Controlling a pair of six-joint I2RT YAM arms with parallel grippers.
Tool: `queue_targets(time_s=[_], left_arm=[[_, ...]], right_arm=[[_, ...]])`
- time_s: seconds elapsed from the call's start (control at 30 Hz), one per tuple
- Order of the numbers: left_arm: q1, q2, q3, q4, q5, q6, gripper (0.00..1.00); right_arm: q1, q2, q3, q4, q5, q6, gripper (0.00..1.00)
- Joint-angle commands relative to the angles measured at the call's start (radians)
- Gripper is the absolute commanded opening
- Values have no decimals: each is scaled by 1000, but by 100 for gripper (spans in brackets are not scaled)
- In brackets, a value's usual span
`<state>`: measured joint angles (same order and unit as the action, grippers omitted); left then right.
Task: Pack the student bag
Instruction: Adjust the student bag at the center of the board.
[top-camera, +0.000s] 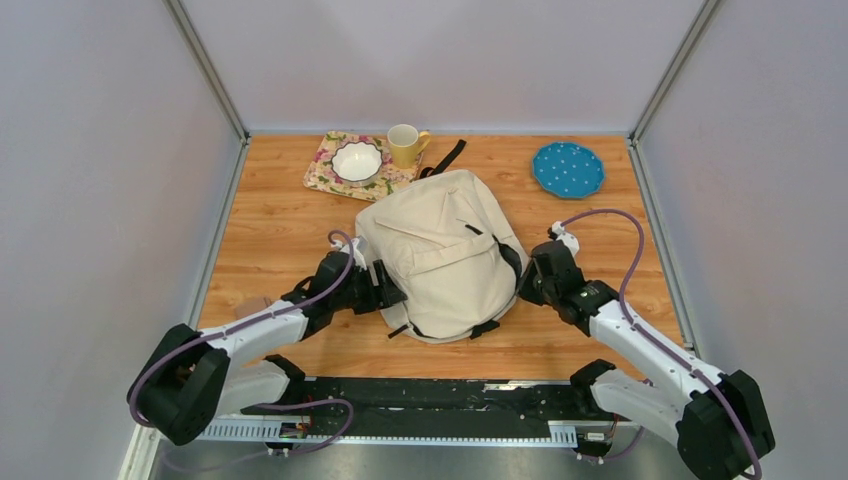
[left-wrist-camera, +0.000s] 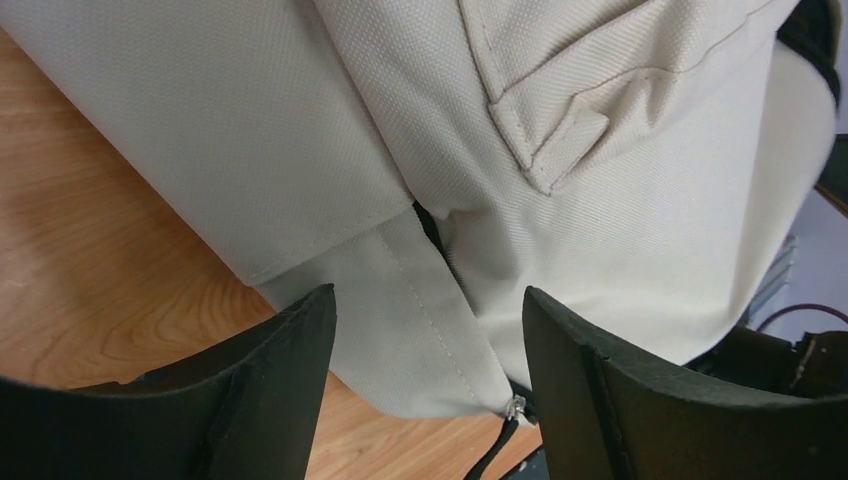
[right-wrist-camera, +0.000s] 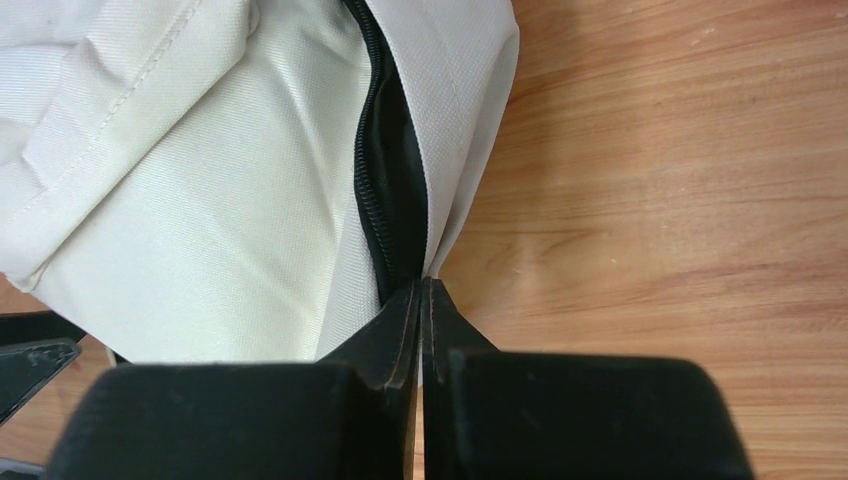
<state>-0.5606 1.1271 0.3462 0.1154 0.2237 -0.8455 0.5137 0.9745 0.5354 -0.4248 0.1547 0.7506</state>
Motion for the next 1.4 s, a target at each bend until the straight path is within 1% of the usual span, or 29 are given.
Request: queue_targets(time_s=[0.0, 0.03, 0.13, 0.23, 0.37, 0.47, 0.5, 0.53, 0.57, 0.6, 0.67, 0.7, 0.73, 0.8, 0.83, 0.87, 0.9, 0.93, 0.97, 1.0, 1.03, 1.07, 1.1, 1.2, 1.23, 1.27, 1.3, 1.33, 1.37], left_arm=[[-45, 57, 69, -95, -107, 92, 74], [-57, 71, 79, -109, -124, 115, 72], [-91, 118, 99, -151, -175, 122, 70], [-99, 152, 93, -126, -172, 108, 67], [-101, 189, 97, -122, -159, 108, 67], [-101, 207, 102, -120, -146, 105, 67], [-101, 212, 102, -123, -142, 103, 67], [-101, 215, 103, -122, -139, 103, 65], [-99, 223, 105, -122, -130, 103, 60], [-99, 223, 105, -122, -129, 105, 56], [-101, 229, 103, -120, -130, 102, 47], [-101, 232, 102, -122, -127, 103, 40], [-101, 231, 100, -120, -126, 100, 31], [-101, 231, 102, -96, -119, 99, 26], [-101, 229, 105, -97, -119, 100, 15], [-101, 226, 106, -99, -118, 99, 13], [-101, 221, 108, -99, -119, 97, 13], [-101, 217, 109, -99, -115, 98, 13], [-101, 202, 109, -92, -104, 98, 16], [-101, 191, 106, -88, -96, 94, 30], [-101, 177, 99, -79, -92, 92, 37], [-101, 142, 94, -79, -87, 89, 43], [-101, 122, 88, -80, -87, 86, 52], [-101, 21, 62, -111, -127, 86, 62], [-101, -9, 48, -167, -144, 89, 64], [-101, -65, 40, -189, -193, 91, 66], [-101, -93, 31, -210, -213, 92, 71], [-101, -122, 7, -244, -221, 92, 72], [-99, -166, -7, -256, -275, 89, 73]], right_arm=[[-1, -26, 78, 26, -38, -7, 3], [-1, -28, 83, 21, -41, -7, 3], [-1, -46, 92, 3, -44, -11, 4], [-1, -69, 94, -6, -52, -13, 4], [0, -105, 98, -34, -69, -26, 8], [0, -132, 103, -57, -81, -39, 13], [-1, -140, 104, -71, -89, -43, 20], [0, -148, 115, -81, -93, -45, 24], [0, -166, 123, -98, -93, -43, 29], [0, -177, 129, -127, -92, -40, 37], [0, -213, 149, -160, -83, -36, 45], [0, -223, 155, -193, -77, -27, 49], [-1, -236, 159, -207, -76, -22, 51], [0, -270, 153, -216, -119, -17, 53], [0, -278, 152, -224, -135, -5, 53], [9, -286, 140, -227, -139, 4, 53], [20, -295, 130, -212, -208, 13, 53], [31, -299, 121, -204, -228, 41, 54], [60, -301, 114, -198, -242, 58, 54], [80, -304, 97, -183, -257, 78, 54], [103, -307, 89, -172, -261, 113, 54], [152, -309, 83, -155, -262, 136, 54], [176, -309, 68, -117, -259, 157, 54], [258, -284, 54, -42, -241, 239, 54], [281, -264, 55, -25, -230, 260, 54], [323, -251, 57, -11, -216, 298, 54], [345, -238, 58, 10, -177, 331, 54], [367, -225, 52, 29, -163, 357, 54], [411, -192, 51, 53, -156, 383, 53]])
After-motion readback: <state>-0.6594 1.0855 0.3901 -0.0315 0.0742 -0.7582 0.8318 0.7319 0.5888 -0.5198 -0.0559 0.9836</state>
